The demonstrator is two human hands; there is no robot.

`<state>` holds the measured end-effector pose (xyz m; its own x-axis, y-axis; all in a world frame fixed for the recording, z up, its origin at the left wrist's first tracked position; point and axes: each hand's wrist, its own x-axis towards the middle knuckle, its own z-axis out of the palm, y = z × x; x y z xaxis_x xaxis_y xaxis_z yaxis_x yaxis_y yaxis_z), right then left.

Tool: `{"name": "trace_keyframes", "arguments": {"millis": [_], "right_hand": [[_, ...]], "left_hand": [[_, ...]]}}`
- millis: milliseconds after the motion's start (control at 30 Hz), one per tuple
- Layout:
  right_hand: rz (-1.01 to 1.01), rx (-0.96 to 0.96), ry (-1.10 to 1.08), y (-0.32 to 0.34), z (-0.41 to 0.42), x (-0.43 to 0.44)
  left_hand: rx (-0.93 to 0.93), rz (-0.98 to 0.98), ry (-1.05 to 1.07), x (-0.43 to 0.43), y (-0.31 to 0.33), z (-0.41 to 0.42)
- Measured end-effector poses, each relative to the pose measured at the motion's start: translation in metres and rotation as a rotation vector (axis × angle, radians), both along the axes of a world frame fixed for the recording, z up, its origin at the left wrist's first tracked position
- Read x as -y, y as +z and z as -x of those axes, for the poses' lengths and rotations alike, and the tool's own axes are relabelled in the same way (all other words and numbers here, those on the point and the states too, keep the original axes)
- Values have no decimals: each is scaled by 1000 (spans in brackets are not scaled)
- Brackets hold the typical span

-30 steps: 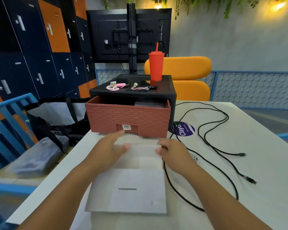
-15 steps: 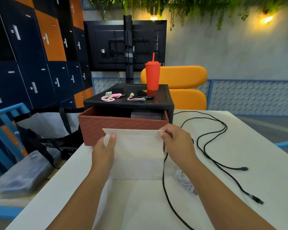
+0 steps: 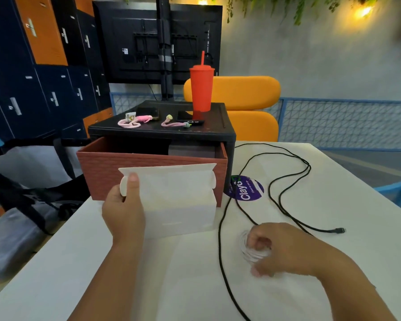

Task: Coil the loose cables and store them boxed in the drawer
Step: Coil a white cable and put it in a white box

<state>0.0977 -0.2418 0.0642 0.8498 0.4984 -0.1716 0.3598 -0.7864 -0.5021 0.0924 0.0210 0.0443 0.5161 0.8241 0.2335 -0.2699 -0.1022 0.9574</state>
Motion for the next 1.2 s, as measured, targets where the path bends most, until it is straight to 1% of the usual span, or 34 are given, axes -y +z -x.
{"name": "trace_keyframes", "arguments": {"millis": [67,133,367,467,600,733,800,933,1000,1133,1200], "right_hand": [[101,-3,48,2,2,1],[138,13,71,-2,3,0],[116,77,55,-13,-2,-6],[-27,149,58,-11,-2,-9],[-272,261,50,1,4,-14],[-447,424,104,6,12,-23],[-494,485,129,4,15,-28],[-505,760,144,-4,15,-38],[-473,859,151,-7,12,-43],[-347,948,133,-14,7,-49],[-348,945,124,-19,5,-51]], "left_hand": [[3,21,-18,-2,-5,-3],[3,31,-31,-3,-8,-5],[4,28,-34,-4,-10,-6],[47,-33,-10,-4,-6,-2],[114,-210,31,3,3,4],[162,-273,23,11,4,6],[189,-296,16,14,3,6],[262,-368,-34,17,5,8],[300,-419,-68,19,4,9],[362,-503,-138,29,5,12],[375,-534,-141,33,4,13]]}}
